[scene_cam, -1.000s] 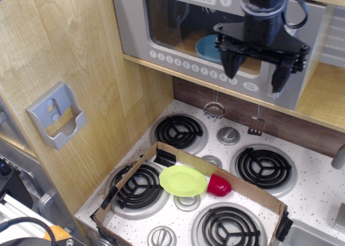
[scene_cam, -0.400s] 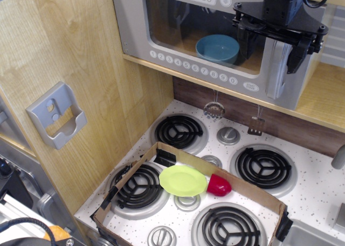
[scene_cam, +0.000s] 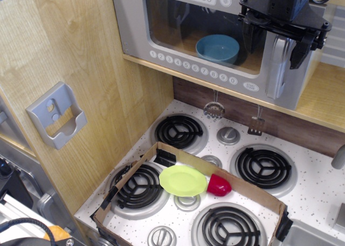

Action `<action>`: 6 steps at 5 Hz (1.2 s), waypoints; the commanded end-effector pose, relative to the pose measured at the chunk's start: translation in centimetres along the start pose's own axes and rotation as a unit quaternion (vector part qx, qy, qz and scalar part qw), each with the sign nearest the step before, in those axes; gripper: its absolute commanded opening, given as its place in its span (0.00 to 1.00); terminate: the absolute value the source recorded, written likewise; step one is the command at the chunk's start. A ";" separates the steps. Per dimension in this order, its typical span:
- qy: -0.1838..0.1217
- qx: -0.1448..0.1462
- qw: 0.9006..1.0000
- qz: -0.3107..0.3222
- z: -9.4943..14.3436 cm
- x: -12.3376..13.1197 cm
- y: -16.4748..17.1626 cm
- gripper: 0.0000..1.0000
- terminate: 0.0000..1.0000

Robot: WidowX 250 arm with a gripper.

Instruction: Open microwave

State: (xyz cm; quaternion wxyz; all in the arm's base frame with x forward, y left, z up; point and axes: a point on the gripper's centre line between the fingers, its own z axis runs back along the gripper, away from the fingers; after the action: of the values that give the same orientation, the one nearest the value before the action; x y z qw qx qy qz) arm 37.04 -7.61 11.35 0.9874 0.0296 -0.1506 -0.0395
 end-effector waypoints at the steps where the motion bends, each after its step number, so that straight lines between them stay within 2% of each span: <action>1: -0.027 -0.002 0.999 0.038 0.4 -1.1 0.3 0.00 0.00; 2: -0.022 0.019 0.998 0.051 0.0 -3.3 1.4 0.00 0.00; 4: 0.003 0.048 0.993 0.108 1.1 -7.5 2.2 0.00 0.00; 5: -0.013 0.078 0.979 0.187 2.0 -11.3 1.8 1.00 0.00; 6: -0.021 0.089 0.962 0.258 0.7 -13.7 -1.1 1.00 0.00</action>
State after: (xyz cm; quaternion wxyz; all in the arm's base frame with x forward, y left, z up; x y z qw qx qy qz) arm 23.42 -6.99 7.47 0.9543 0.0832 -0.1675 0.2329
